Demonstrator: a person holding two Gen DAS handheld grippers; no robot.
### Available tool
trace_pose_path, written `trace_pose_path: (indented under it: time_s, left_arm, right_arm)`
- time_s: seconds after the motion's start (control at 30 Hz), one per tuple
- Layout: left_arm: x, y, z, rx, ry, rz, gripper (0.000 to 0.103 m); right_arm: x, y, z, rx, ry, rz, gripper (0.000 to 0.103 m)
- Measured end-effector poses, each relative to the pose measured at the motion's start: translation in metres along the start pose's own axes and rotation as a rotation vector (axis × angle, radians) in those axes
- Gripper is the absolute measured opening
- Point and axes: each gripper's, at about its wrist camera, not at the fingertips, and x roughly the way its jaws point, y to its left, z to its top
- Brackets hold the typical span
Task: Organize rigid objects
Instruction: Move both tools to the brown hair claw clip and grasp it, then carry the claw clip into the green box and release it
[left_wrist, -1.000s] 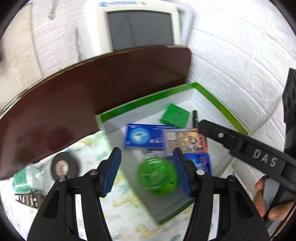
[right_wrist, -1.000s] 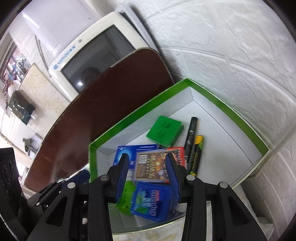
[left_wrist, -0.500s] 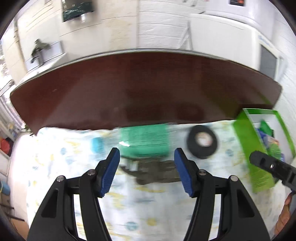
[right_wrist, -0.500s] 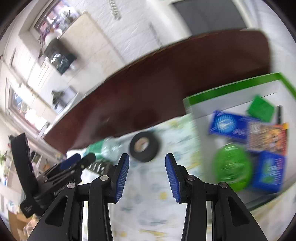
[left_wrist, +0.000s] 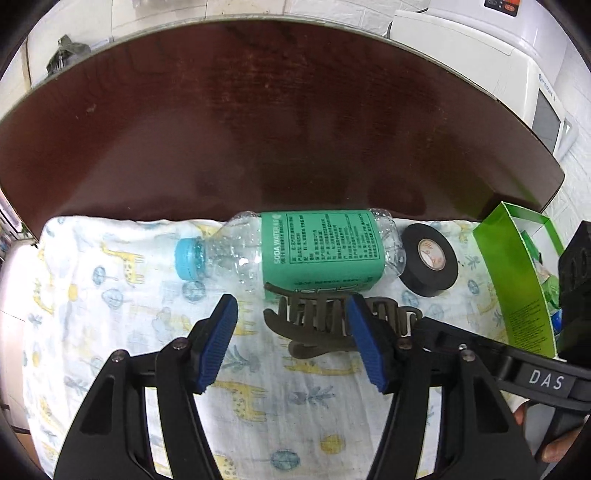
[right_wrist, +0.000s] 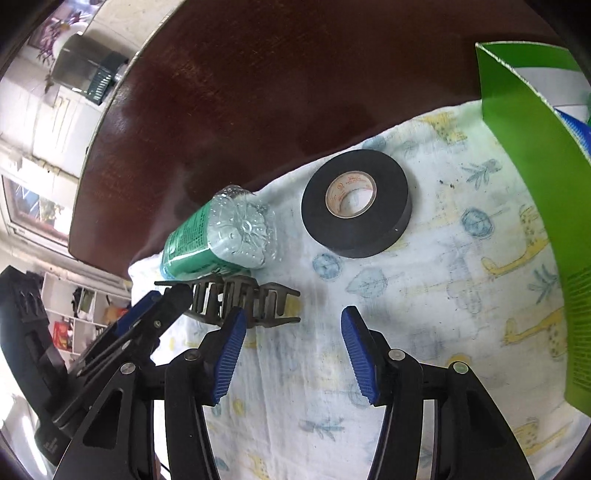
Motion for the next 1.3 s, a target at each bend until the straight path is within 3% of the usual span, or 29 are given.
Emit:
trace_pose_path:
  time_s: [0.1, 0.23, 0.3, 0.7, 1.0, 1.3]
  left_arm:
    - [0.001, 0.008, -0.002, -0.032, 0.003, -0.031, 0.052]
    - [-0.003, 0.011, -0.004, -0.039, 0.006, -0.085, 0.037]
    - [-0.005, 0.009, -0.004, -0.022, -0.001, -0.077, 0.037]
    - [-0.042, 0.007, -0.002, -0.046, -0.053, -0.119, 0.036]
    - [-0.070, -0.038, 0.009, 0.018, -0.102, -0.145, 0.036]
    - [-0.085, -0.131, 0.027, 0.171, -0.148, -0.185, 0.036]
  right_arm:
    - [0.006, 0.003, 0.000, -0.006, 0.001, 0.007, 0.056]
    - [0.014, 0.009, 0.003, -0.014, -0.006, 0.016, 0.052]
    - [0.016, 0.013, 0.005, -0.025, 0.001, 0.034, 0.043]
    - [-0.015, 0.032, -0.001, -0.101, -0.065, 0.022, 0.041]
    - [-0.067, 0.020, -0.001, -0.097, -0.149, 0.055, 0.041]
    - [-0.136, -0.014, 0.009, -0.042, -0.296, 0.068, 0.041]
